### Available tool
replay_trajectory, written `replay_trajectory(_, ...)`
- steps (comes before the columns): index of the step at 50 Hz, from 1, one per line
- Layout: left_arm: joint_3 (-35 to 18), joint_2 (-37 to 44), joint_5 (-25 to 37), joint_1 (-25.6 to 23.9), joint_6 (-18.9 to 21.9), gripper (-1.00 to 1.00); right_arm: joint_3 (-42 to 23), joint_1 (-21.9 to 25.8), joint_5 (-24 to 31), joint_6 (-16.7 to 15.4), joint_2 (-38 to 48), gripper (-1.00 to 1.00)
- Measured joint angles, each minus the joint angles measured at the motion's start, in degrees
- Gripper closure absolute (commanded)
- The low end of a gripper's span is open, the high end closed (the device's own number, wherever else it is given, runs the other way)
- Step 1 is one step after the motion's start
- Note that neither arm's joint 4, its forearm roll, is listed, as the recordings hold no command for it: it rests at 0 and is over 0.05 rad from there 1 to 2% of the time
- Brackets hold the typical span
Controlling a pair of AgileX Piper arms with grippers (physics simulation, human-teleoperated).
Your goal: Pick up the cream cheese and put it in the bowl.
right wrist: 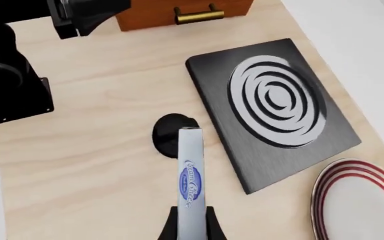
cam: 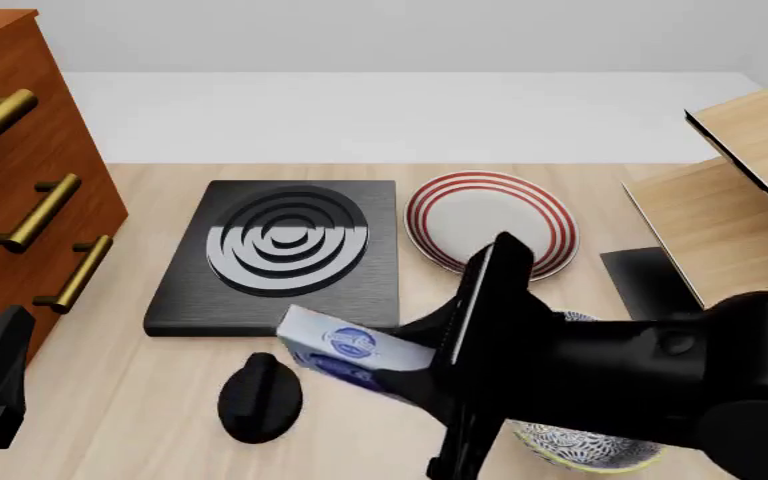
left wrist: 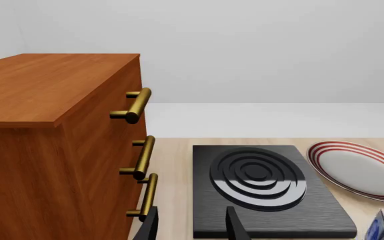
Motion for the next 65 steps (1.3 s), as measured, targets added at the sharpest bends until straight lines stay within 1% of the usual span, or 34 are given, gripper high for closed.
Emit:
replay_trajectory(22,0.0,0.0,0.0,0.0,0.0,-1.00,-1.0,-11.7,16.4,-1.4,-12.4,1.00)
replay_trajectory(42,0.0,0.0,0.0,0.0,0.0,-1.00,-3.0,-19.5,28.6,-2.2,-19.5,1.00)
replay_trajectory(54,0.0,0.0,0.0,0.0,0.0,-1.00,-3.6,-23.5,34.1,-1.9,-21.9,1.00)
replay_trajectory(65,0.0,0.0,0.0,0.0,0.0,-1.00,-2.6,-27.3,36.7,-1.7,-23.5,1.00)
